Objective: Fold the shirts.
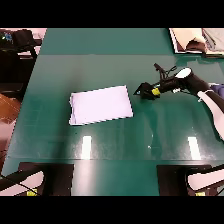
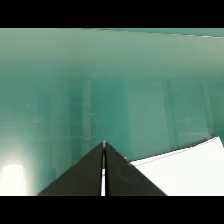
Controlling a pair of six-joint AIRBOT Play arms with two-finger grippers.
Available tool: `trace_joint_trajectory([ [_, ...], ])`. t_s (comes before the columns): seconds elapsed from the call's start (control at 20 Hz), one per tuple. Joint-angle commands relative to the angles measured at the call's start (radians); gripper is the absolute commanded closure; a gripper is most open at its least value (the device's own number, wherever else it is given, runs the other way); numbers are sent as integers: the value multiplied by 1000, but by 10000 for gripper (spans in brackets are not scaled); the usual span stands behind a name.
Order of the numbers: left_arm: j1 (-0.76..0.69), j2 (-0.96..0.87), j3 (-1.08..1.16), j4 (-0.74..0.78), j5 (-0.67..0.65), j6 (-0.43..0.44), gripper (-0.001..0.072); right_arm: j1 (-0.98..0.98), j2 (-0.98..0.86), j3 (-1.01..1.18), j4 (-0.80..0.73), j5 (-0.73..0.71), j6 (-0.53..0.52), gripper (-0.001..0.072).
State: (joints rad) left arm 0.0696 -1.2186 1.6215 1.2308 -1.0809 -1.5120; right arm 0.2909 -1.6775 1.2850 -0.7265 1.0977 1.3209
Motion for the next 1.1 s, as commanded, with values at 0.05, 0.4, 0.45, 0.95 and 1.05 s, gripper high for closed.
trace_joint_trajectory([
  [0.05, 1, 1, 0, -8, 0, 2, 687, 105, -45, 16, 1, -106, 6, 91],
  [0.4, 1, 1, 0, -21, -63, 2, 687, 260, -249, 240, 74, 48, 10, 355],
  [0.45, 1, 1, 0, -43, -68, 2, 688, 264, -253, 258, 70, 41, 9, 500],
  [0.95, -302, -10, -2, -79, 40, 2, 687, -88, -35, 415, -129, 84, 45, 691],
  [1.05, -369, -10, -2, -80, 99, 1, 688, -239, 44, 415, -203, 98, 58, 691],
])
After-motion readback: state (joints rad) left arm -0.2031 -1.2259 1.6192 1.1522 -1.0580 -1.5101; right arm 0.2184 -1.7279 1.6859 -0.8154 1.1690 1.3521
